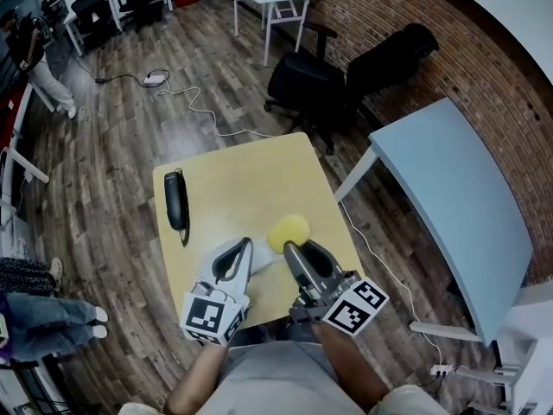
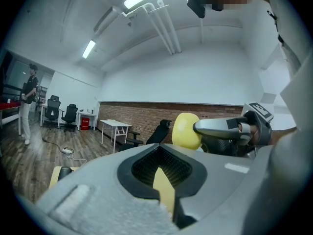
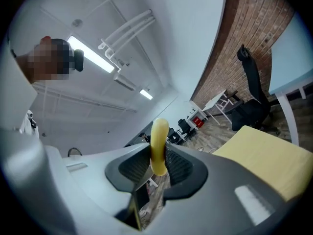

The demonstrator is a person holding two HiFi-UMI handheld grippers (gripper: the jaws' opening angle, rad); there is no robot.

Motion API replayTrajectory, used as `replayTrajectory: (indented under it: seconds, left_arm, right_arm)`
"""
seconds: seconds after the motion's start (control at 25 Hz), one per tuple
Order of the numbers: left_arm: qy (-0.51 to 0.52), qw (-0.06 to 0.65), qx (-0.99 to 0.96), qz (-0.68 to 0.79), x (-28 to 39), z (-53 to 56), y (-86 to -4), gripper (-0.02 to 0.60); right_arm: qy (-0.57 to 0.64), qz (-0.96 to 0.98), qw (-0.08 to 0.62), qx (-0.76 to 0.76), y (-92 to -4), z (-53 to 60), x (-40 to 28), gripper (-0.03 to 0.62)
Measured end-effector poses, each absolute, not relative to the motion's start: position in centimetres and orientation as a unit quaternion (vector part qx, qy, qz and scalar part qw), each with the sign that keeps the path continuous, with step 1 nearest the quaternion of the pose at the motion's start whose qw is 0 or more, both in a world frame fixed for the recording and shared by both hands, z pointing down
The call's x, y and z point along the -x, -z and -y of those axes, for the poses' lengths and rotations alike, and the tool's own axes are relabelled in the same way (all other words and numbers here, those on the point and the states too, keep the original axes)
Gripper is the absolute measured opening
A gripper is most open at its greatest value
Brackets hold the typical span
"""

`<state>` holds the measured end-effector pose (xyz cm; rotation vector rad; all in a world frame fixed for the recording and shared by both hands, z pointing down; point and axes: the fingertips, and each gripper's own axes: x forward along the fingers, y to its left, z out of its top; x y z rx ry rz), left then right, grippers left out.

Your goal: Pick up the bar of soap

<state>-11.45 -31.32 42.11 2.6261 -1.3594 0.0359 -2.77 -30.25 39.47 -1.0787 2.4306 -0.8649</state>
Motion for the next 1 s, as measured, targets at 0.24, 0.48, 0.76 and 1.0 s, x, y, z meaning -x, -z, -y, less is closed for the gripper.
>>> replayTrajectory:
  seconds: [0.24,0.48,0.76,1.0]
  left_arm:
    - [0.006,0.079,-0.884,0.461,11.5,31.7,-39.1,0.003]
    - [0.023,0.055,-0.881,0.469,12.3,31.3,-35.6,0.003]
    - [0.028,0.044,-0.876,0.479,12.8,30.7,-34.2,0.003]
    - [0.033,0.044,-0.875,0.480,12.9,30.1,-33.9,0.003]
  right_arm:
    - [0.235,-0.875,0.145,0.398,-36.9,30.4,2.6,0.092]
    - [0.175,-0.889,0.122,0.405,-34.5,30.3,2.8,0.092]
    - [0.131,-0.897,0.110,0.407,-32.5,30.1,3.1,0.092]
    - [0.111,-0.899,0.097,0.412,-32.0,29.8,3.3,0.092]
